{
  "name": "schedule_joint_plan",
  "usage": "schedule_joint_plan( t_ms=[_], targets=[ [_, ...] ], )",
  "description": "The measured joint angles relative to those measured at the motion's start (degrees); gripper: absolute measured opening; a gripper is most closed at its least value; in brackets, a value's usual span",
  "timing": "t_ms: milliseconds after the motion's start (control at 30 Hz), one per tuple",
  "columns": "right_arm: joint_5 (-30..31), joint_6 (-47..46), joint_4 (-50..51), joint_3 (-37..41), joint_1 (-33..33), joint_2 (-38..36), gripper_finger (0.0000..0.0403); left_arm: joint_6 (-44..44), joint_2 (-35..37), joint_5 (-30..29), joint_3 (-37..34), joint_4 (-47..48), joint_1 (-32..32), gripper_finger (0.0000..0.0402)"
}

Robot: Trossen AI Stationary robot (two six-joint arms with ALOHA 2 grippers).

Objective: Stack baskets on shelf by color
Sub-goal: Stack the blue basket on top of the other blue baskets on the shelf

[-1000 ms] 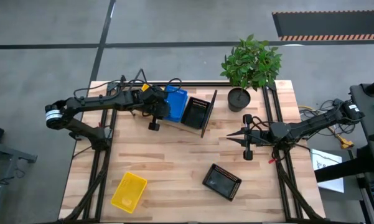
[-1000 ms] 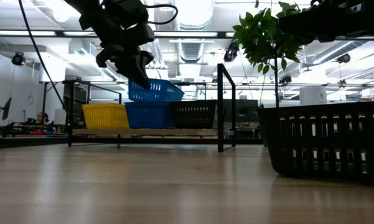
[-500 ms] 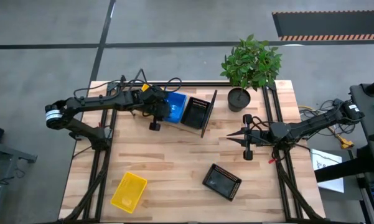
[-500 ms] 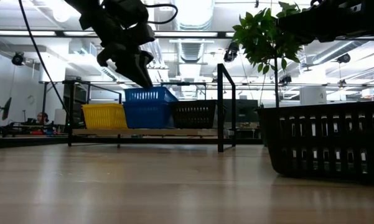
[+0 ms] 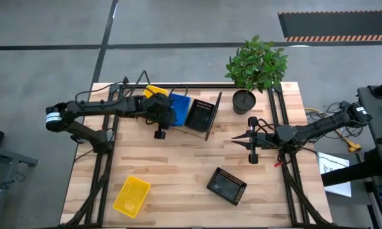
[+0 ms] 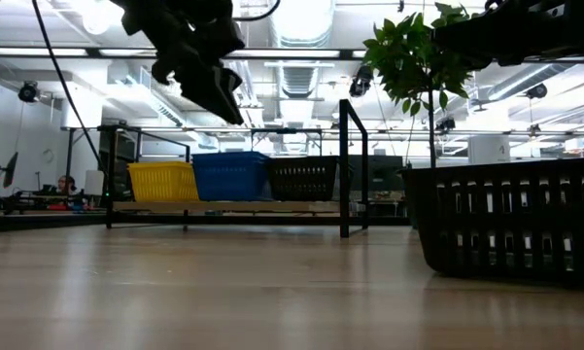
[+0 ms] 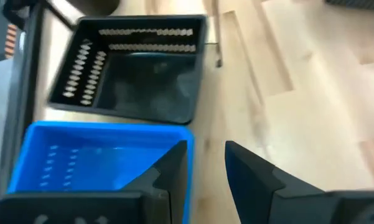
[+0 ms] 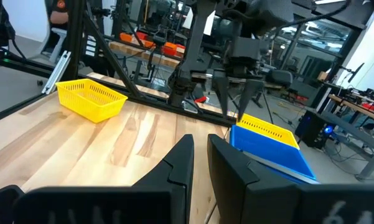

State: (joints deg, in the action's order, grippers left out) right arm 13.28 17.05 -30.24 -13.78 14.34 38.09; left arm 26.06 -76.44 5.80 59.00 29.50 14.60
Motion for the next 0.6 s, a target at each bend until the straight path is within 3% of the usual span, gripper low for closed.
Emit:
schedule_joint_plan(
  t_ms=[233, 600],
  targets=[
    [0.0, -0.6, 0.1, 0.0, 0.0, 0.0, 0.0038, -6.3, -0.2, -0.5, -0.8, 2.4, -4.1, 0.0091],
    [0.0, -0.6, 0.3, 0.0, 0.0, 0.0, 0.0038, -6.1, -2.2, -15.7, -6.5, 4.3, -4.3, 0.0091]
  ],
)
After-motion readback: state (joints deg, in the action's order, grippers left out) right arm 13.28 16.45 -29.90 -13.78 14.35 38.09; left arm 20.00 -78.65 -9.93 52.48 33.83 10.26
